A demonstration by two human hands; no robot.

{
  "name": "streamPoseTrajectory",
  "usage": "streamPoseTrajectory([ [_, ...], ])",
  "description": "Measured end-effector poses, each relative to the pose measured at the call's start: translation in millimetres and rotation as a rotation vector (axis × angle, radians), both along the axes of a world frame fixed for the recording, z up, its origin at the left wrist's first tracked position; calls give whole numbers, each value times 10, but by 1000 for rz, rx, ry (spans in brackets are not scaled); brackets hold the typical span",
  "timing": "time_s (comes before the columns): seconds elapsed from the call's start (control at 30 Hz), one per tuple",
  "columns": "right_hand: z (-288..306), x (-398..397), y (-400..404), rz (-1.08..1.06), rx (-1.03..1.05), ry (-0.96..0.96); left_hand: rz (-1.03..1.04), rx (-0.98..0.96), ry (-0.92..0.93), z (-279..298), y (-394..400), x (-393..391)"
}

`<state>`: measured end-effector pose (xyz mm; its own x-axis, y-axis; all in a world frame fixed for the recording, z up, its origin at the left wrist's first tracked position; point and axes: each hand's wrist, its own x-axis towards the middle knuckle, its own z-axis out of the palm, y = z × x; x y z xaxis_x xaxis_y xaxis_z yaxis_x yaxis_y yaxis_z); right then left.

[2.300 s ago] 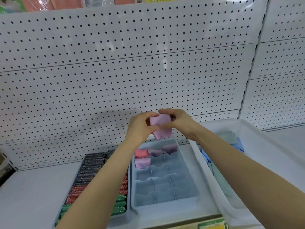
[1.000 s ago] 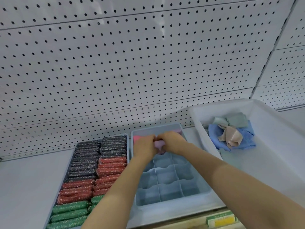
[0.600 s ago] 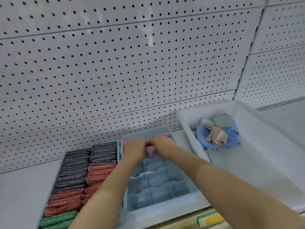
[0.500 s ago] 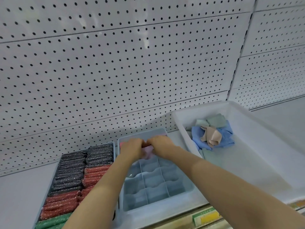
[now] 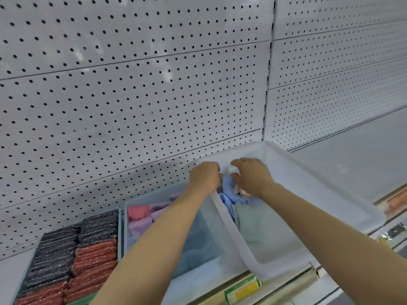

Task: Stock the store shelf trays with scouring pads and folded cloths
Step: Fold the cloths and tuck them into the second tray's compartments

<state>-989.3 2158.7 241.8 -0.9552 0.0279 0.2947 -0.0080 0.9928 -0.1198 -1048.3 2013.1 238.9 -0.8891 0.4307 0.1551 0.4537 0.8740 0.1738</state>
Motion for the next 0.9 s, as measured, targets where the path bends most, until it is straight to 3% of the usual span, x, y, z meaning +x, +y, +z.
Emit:
streamPoseTrajectory([
  [0.17, -28, 131, 439, -68, 31, -20, 53, -50, -211, -212, 574, -107],
  [0.4, -100, 210, 768, -77, 41, -44, 223, 249, -682, -355, 1091, -235],
  [0.57, -114, 259, 883, -64, 46, -63, 351, 370, -772, -631, 1160, -312],
  [0.7, -123, 244, 901, -77, 5, -91, 434, 538, -819, -467, 1095, -269],
  [0.73, -106, 234, 898, -95, -43, -83, 413, 659, -821, -410, 1100, -282],
  [0.83, 7, 159, 852, -173, -359, -31, 330, 1272, -772, -123, 988, -120],
  [0.9, 143, 92, 754, -171, -663, -5, 183, 1446, -734, 109, 858, 61],
])
